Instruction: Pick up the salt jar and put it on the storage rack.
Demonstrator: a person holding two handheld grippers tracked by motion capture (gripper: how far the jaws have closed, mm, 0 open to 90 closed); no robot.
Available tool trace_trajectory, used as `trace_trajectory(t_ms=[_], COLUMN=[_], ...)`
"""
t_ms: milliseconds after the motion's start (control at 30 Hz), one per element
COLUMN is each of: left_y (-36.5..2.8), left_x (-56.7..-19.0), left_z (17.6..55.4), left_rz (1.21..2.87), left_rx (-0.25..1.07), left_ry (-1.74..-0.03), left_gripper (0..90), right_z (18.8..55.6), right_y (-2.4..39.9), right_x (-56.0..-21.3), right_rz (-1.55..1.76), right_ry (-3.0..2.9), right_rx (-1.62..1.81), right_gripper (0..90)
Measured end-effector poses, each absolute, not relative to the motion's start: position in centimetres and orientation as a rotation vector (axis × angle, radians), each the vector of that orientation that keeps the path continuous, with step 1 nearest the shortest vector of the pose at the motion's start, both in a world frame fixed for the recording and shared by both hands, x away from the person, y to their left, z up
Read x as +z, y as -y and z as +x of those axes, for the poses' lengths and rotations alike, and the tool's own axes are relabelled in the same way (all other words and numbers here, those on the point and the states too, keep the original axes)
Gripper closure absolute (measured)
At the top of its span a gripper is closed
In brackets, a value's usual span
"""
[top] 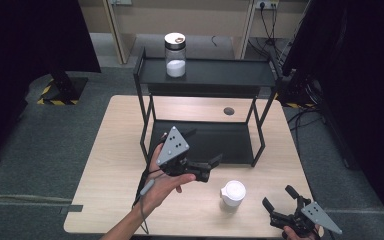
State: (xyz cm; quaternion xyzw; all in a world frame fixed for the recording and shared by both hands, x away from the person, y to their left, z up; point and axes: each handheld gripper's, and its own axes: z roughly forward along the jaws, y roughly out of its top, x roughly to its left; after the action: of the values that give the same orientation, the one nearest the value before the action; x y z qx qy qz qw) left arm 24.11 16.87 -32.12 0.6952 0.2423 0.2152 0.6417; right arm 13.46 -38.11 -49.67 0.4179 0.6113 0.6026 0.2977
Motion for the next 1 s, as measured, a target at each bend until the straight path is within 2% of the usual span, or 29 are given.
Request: trace_trajectory(t_ms=[300, 1000], left_y=[-17.1, -18.3], left_x=[-35.2, -41.0], left_z=[23.1, 22.0], left_rz=[1.595, 1.615], left_rx=[0.485, 0.460], left_ry=[-0.519, -0.559], left_gripper=[0.1, 0.0], right_z=[13.5, 13.5], right_y=[38.1, 38.0], right_x=[-49.6, -49.7], right_rz=[1.109, 1.107], right_ry=[-1.628, -1.631], right_rx=[1.598, 1.596], right_gripper=[0.2, 0.2])
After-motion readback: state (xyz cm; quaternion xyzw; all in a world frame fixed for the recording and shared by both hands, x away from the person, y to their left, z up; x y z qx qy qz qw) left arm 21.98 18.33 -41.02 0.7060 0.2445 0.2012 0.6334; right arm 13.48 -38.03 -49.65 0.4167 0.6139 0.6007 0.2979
